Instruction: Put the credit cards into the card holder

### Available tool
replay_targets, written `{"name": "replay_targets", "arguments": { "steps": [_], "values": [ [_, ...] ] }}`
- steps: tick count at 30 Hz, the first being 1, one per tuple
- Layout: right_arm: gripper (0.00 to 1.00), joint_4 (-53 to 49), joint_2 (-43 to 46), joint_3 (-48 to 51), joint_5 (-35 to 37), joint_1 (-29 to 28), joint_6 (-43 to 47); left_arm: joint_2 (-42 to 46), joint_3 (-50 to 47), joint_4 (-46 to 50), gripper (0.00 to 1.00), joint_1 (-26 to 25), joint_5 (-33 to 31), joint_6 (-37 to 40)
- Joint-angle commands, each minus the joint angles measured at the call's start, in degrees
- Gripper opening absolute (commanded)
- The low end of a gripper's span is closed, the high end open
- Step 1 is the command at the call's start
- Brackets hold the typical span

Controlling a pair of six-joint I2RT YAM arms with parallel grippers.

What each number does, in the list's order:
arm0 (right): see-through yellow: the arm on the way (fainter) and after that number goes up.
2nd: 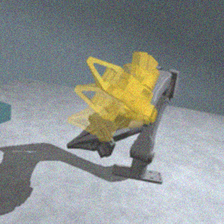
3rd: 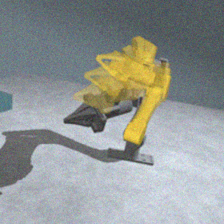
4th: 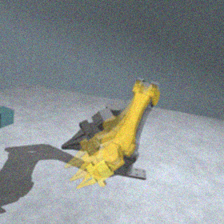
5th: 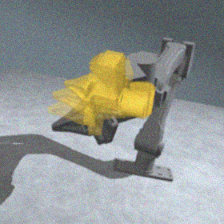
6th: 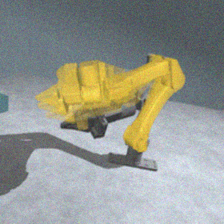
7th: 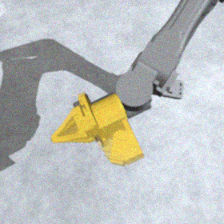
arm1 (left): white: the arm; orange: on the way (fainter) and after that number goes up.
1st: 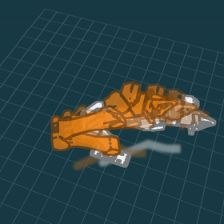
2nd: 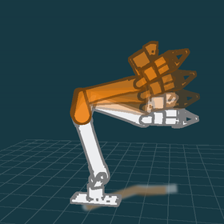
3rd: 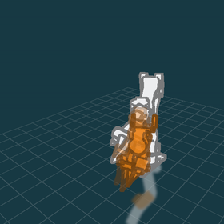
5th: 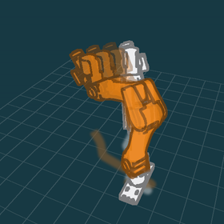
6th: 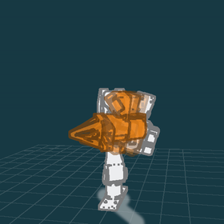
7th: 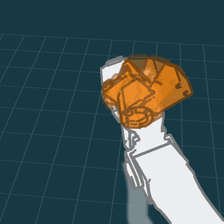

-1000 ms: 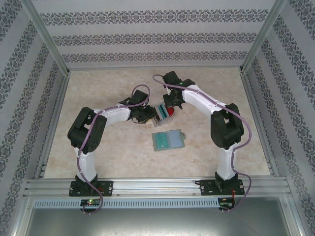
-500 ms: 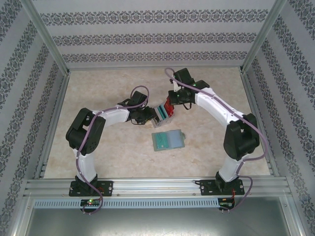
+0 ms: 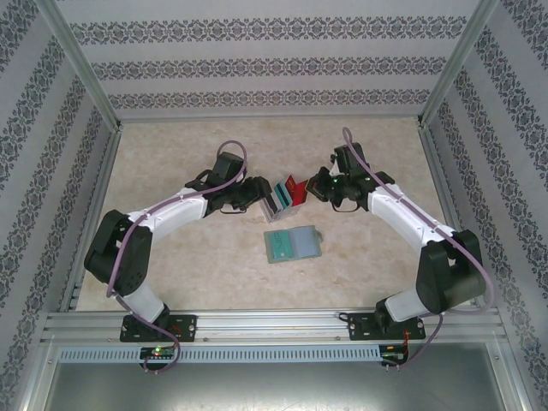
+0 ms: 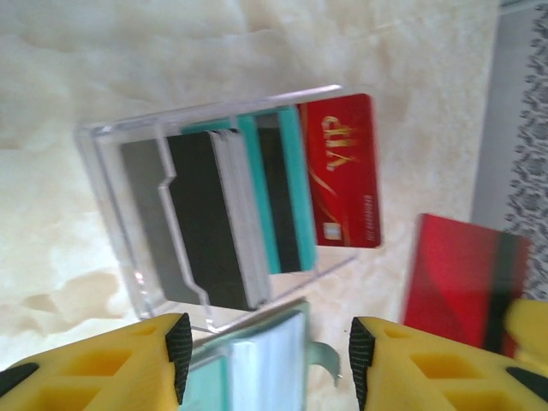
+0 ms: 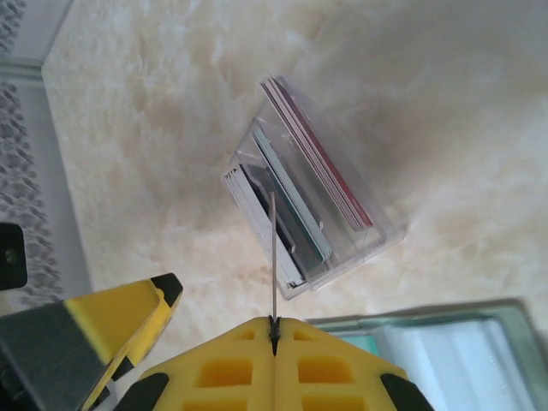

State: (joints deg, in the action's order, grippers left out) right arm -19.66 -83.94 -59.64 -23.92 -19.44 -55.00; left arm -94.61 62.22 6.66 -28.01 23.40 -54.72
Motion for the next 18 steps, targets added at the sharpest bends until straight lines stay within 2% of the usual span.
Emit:
{"name": "replay_targets", "arguments": {
  "steps": [1, 7, 12, 14, 18],
  "values": [
    [0.0, 9.6, 1.99, 4.0, -5.96, 0.38, -14.9, 0.42, -1.92, -5.58, 0.58, 0.41, 7.0, -3.4],
    [0.0, 14.15, 4.8, 9.19, -7.08, 0.23, -16.42, -1.72, -1.97, -11.26, 0.61, -0.38, 13.53, -7.37],
    [0.0, 21.78, 4.88, 12.02, -13.35, 0.19, -15.32, -4.94, -0.66, -13.92, 0.59, -1.08, 18.85, -8.18],
    [0.0, 24.53, 4.85, 12.72, -15.26, 0.18, -14.47, -6.31, -0.63, -15.97, 0.53, -1.08, 21.39, -8.63],
    [0.0, 22.75, 4.5, 11.65, -17.26, 0.16, -9.56, -6.12, -2.3, -21.58, 0.47, -1.08, 23.86, -10.95]
  ]
}}
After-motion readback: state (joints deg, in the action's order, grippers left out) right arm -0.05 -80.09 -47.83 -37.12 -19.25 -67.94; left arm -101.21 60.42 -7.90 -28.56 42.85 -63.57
